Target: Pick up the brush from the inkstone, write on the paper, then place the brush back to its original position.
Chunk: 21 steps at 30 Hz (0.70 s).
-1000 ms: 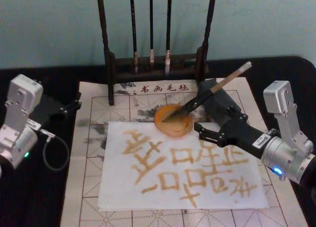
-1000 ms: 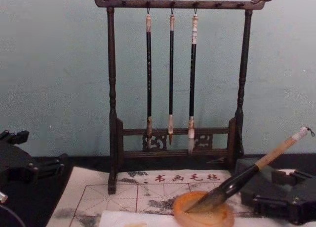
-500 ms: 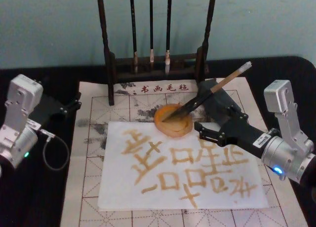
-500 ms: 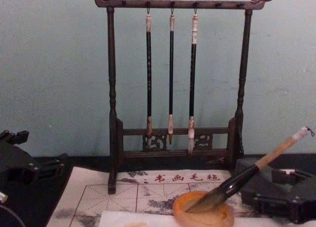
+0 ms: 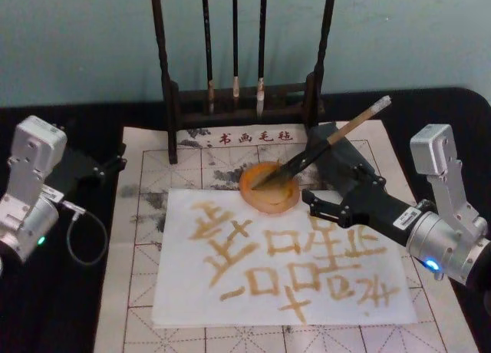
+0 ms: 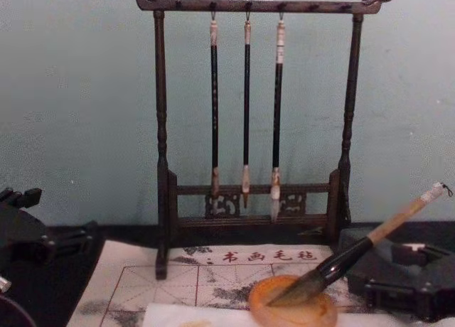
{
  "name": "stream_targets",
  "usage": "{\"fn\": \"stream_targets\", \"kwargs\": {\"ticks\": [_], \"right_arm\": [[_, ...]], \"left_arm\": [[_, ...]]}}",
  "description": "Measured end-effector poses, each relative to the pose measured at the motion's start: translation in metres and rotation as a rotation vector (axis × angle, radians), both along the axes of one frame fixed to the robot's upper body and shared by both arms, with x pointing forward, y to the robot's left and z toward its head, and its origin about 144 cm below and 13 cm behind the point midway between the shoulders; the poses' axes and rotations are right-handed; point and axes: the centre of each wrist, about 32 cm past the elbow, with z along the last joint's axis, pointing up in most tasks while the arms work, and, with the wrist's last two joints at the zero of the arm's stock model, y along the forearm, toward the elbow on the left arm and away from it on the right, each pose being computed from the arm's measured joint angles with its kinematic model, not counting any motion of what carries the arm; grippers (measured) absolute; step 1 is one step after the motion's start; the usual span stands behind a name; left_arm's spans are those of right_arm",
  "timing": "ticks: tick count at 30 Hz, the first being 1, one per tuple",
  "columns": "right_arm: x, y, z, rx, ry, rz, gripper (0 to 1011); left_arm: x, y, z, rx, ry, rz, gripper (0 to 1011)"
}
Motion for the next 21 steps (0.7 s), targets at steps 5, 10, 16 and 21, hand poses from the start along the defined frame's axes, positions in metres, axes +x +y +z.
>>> {"fn": "stream_targets", "kwargs": {"ticks": [5, 10, 16, 21], "right_arm": [[0.0000, 0.0000, 0.0000, 0.000, 0.000, 0.000, 1002], [0.0000, 0.0000, 0.0000, 0.000, 0.000, 0.000, 1002], [0.0000, 0.0000, 0.0000, 0.000, 0.000, 0.000, 1003], [0.0000, 0.0000, 0.0000, 0.000, 0.000, 0.000, 1002]], "left_arm": [[0.0000, 0.0000, 0.0000, 0.000, 0.000, 0.000, 1001], [0.0000, 0.0000, 0.0000, 0.000, 0.000, 0.000, 1001], [0.0000, 0.0000, 0.0000, 0.000, 0.000, 0.000, 1001], [0.0000, 0.0000, 0.0000, 0.000, 0.000, 0.000, 1001]]}}
